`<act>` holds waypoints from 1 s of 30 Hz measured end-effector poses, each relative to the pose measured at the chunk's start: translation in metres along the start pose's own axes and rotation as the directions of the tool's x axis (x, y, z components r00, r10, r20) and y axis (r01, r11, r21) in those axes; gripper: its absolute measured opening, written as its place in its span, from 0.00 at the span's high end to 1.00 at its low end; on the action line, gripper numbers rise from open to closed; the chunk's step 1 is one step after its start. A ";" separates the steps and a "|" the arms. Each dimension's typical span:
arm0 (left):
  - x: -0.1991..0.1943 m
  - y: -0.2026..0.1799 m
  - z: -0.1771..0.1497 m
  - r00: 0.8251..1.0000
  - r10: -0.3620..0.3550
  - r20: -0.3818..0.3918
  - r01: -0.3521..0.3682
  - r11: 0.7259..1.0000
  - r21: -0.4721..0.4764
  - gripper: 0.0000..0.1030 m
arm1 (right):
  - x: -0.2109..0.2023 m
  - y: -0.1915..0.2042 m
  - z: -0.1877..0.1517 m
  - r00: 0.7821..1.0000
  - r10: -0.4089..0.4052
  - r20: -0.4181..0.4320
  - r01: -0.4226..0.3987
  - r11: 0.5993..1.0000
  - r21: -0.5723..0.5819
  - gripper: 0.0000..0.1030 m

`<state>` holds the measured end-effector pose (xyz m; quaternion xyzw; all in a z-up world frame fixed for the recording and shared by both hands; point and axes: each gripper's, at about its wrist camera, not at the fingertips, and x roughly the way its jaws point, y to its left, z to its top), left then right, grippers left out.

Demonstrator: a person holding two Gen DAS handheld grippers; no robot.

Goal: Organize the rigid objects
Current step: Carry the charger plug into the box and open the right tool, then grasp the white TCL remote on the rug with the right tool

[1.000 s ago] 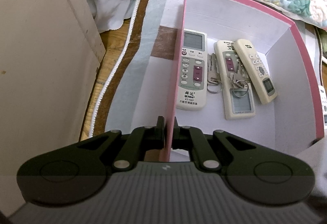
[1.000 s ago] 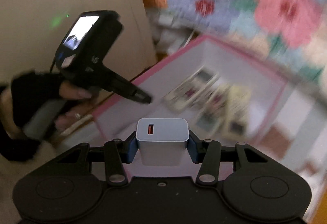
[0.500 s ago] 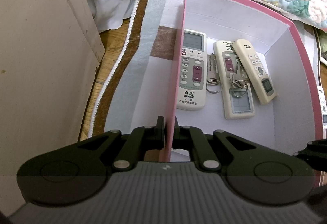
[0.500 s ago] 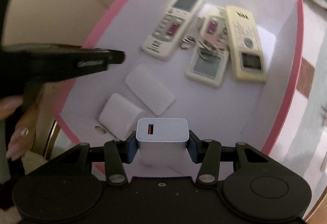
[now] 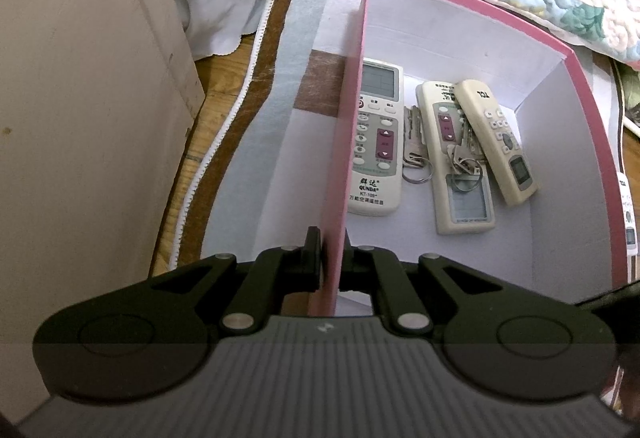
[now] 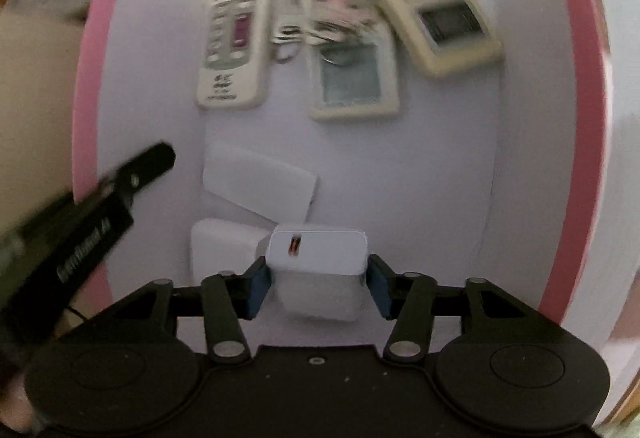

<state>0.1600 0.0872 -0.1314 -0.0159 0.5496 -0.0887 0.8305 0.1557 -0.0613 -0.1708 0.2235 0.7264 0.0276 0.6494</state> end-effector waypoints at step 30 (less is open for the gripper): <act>0.000 -0.009 -0.001 0.999 0.040 0.014 -0.041 0.998 0.047 0.95 | -0.145 -0.201 -0.020 0.750 -0.131 0.648 0.279 0.951 -0.131 0.36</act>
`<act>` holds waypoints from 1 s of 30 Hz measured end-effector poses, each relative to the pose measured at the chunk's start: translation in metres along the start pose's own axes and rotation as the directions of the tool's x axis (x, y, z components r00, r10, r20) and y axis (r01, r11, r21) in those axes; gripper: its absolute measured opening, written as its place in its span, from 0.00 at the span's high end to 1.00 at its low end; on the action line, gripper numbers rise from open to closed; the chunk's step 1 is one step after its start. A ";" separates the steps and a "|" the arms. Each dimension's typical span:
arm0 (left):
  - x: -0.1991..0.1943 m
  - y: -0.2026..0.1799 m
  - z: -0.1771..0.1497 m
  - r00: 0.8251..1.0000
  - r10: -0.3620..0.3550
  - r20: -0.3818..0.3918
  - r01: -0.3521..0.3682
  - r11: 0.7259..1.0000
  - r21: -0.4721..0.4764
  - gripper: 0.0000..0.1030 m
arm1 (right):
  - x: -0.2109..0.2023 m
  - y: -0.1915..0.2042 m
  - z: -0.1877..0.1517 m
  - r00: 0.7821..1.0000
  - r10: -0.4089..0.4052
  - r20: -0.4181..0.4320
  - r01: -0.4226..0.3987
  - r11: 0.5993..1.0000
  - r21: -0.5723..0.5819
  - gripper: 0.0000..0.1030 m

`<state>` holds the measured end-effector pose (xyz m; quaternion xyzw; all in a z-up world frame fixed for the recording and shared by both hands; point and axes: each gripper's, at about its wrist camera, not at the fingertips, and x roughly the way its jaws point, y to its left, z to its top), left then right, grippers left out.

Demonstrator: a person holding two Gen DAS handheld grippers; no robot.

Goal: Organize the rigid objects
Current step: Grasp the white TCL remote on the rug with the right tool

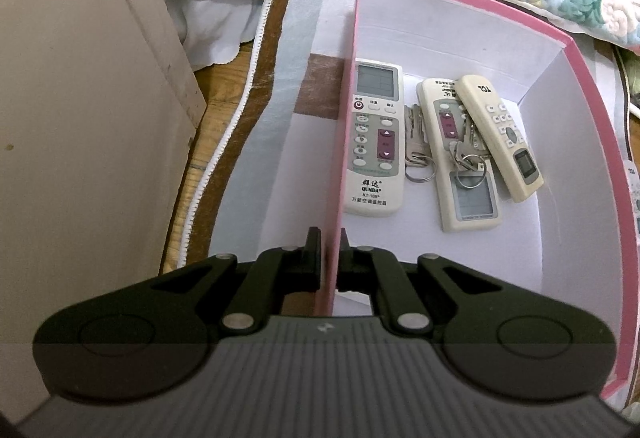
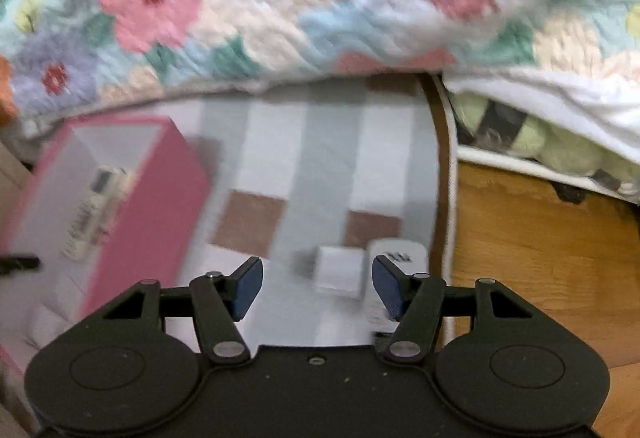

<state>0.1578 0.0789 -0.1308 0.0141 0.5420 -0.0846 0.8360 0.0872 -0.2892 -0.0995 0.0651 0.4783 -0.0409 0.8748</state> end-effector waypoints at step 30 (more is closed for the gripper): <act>0.001 -0.005 0.001 1.000 0.028 0.000 -0.028 0.999 0.018 0.96 | 0.044 -0.027 -0.034 0.994 -0.087 -0.069 0.092 0.994 0.065 0.40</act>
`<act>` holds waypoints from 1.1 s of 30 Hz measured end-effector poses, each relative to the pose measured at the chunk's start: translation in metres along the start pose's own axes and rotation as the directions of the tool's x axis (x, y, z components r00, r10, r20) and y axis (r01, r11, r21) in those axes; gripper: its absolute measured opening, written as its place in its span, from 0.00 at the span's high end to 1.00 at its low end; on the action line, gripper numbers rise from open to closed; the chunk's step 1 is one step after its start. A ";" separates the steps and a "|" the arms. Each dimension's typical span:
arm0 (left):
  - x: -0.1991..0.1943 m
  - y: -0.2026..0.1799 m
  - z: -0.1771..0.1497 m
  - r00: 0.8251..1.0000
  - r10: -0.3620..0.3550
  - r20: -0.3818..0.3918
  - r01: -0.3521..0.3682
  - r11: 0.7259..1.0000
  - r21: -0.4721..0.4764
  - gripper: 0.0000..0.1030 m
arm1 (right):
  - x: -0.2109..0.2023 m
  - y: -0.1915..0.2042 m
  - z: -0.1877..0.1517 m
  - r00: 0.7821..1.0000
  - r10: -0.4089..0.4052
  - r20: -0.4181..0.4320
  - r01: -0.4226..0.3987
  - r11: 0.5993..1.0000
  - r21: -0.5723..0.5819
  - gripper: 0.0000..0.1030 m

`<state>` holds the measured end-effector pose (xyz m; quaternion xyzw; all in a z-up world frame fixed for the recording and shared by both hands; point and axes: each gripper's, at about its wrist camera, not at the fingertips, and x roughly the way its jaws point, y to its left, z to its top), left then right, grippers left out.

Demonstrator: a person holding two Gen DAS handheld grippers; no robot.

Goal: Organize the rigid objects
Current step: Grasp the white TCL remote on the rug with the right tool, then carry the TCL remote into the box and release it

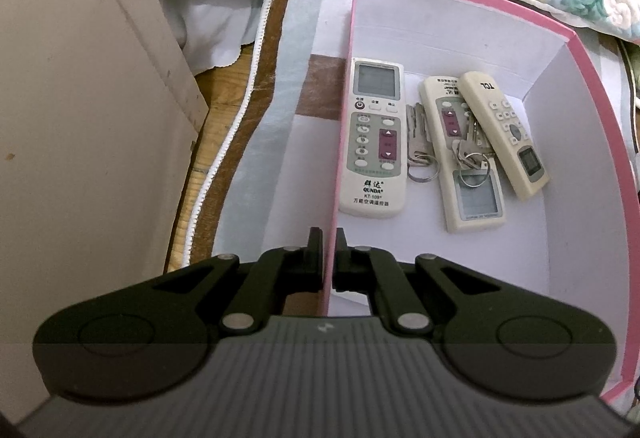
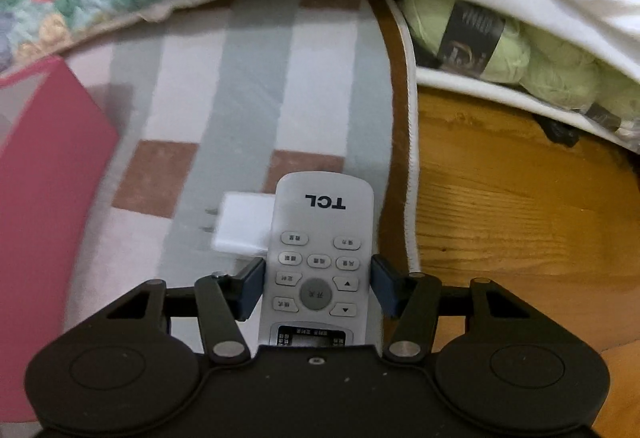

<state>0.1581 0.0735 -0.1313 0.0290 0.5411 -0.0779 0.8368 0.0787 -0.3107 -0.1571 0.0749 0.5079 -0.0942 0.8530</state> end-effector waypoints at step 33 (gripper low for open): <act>-0.003 0.003 -0.001 1.000 -0.013 0.005 0.013 1.000 -0.009 0.96 | -0.091 0.243 -0.014 0.930 0.365 -0.042 -0.348 0.837 -0.422 0.40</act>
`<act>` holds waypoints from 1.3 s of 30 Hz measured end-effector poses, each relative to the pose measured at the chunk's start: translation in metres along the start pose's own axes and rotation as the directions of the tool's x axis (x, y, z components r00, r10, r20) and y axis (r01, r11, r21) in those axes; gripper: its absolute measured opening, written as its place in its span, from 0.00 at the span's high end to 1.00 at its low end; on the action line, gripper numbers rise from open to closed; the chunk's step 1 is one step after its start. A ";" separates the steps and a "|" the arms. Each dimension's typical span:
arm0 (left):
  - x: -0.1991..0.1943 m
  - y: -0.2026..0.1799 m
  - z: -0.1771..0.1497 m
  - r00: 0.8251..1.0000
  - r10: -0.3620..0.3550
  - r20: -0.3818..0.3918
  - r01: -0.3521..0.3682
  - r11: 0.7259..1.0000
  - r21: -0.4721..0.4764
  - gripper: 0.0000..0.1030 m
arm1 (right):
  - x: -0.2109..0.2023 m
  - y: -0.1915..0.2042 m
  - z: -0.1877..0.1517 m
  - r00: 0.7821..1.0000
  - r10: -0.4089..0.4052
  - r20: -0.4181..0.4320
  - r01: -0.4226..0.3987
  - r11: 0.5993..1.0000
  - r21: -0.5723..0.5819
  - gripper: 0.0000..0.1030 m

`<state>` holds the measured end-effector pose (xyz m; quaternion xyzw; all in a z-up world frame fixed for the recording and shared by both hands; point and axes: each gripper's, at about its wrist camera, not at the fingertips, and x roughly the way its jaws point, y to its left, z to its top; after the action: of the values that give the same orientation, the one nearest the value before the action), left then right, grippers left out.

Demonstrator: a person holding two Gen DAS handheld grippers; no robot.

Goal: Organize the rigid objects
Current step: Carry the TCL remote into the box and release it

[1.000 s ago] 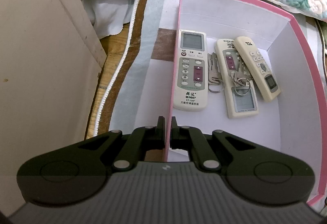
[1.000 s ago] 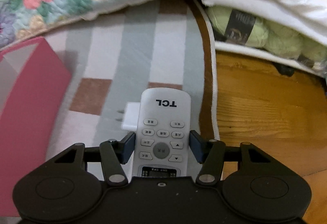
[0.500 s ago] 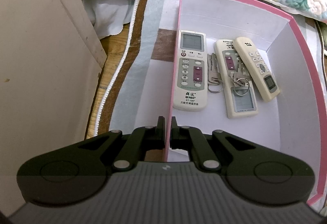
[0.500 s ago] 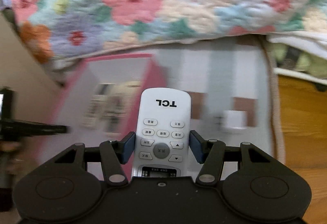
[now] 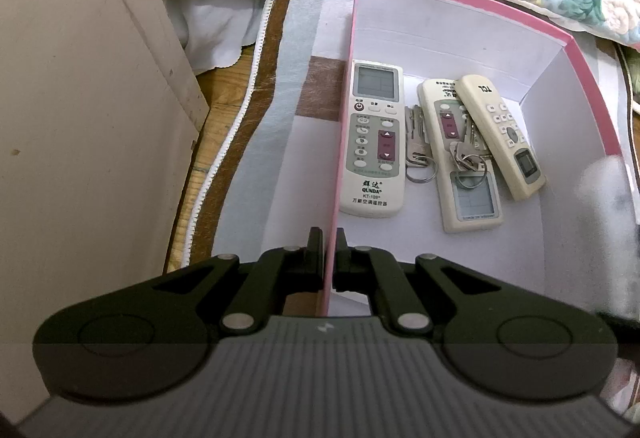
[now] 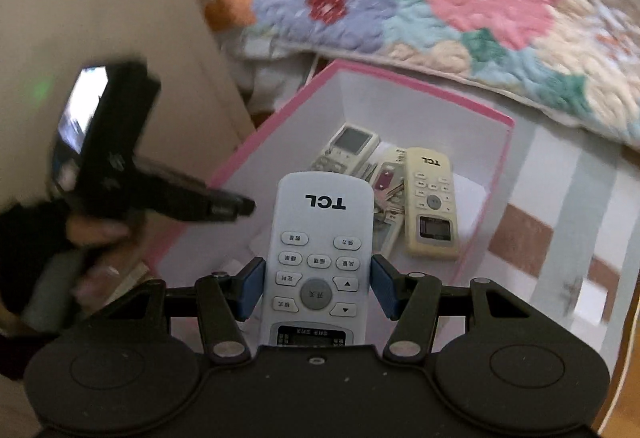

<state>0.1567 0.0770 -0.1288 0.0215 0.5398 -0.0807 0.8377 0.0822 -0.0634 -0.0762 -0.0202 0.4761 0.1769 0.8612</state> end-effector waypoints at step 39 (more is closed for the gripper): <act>-0.001 0.004 -0.001 1.000 -0.029 0.003 0.029 1.000 -0.006 0.95 | 0.056 0.006 0.033 0.987 -0.044 -0.155 -0.061 0.789 -0.611 0.32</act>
<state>0.1562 0.0808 -0.1284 0.0109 0.5391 -0.0911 0.8372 0.1341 -0.0347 -0.1042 -0.3106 0.4610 0.3236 0.7657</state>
